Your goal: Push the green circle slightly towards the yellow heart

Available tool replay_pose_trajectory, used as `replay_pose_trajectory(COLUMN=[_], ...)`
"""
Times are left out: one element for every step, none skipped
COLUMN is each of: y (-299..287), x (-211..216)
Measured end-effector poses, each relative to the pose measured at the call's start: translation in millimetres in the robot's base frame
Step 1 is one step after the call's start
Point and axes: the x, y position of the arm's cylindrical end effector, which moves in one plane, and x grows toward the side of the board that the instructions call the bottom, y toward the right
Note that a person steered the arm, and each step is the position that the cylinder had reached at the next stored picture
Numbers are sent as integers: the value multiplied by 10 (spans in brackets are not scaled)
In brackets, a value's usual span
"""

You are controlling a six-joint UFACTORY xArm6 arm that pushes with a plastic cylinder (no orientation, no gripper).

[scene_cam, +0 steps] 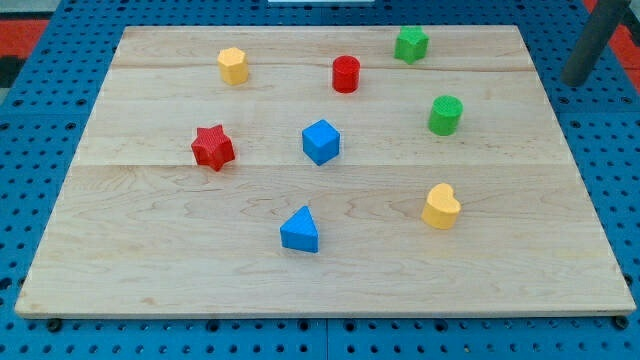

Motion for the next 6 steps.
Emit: replay_pose_trajectory(y=[-536,-876,-1015,-1176,-1613,-2114], x=[80,80,113,133,133,132])
